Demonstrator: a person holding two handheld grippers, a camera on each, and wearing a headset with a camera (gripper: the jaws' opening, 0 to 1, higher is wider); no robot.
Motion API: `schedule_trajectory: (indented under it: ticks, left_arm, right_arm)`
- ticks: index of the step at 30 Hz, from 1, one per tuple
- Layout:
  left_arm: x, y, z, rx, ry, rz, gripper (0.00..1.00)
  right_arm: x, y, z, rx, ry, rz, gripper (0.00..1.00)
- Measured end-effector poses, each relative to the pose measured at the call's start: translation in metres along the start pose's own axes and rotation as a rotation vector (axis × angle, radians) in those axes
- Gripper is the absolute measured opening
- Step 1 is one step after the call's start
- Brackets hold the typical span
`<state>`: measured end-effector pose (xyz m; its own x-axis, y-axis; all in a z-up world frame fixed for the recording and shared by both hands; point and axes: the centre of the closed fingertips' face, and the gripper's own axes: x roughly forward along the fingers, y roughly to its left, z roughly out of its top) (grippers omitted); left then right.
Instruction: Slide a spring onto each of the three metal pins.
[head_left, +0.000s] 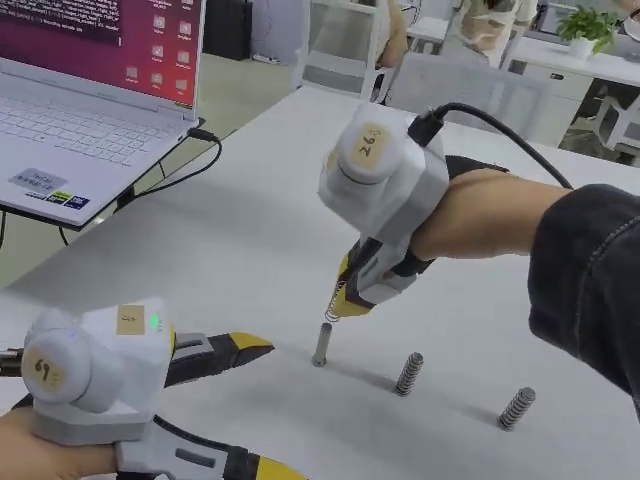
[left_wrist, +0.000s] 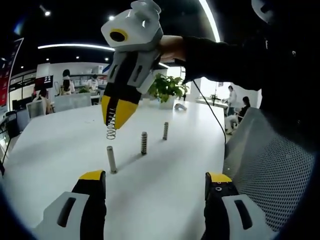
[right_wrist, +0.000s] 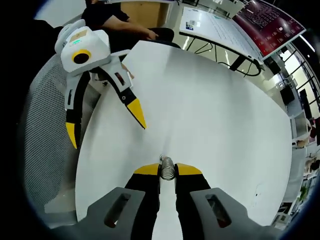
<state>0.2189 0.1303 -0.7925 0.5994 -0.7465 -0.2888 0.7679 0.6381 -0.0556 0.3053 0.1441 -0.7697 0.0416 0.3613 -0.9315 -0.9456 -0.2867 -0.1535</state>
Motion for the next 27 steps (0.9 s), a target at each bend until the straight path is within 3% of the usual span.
schedule_trajectory:
  ticks: [27]
  left_arm:
    - [-0.004,0.001,-0.003,-0.011,0.005,0.008,0.73]
  right_arm:
    - [0.019,0.010,-0.002,0.009,0.032,0.047,0.08]
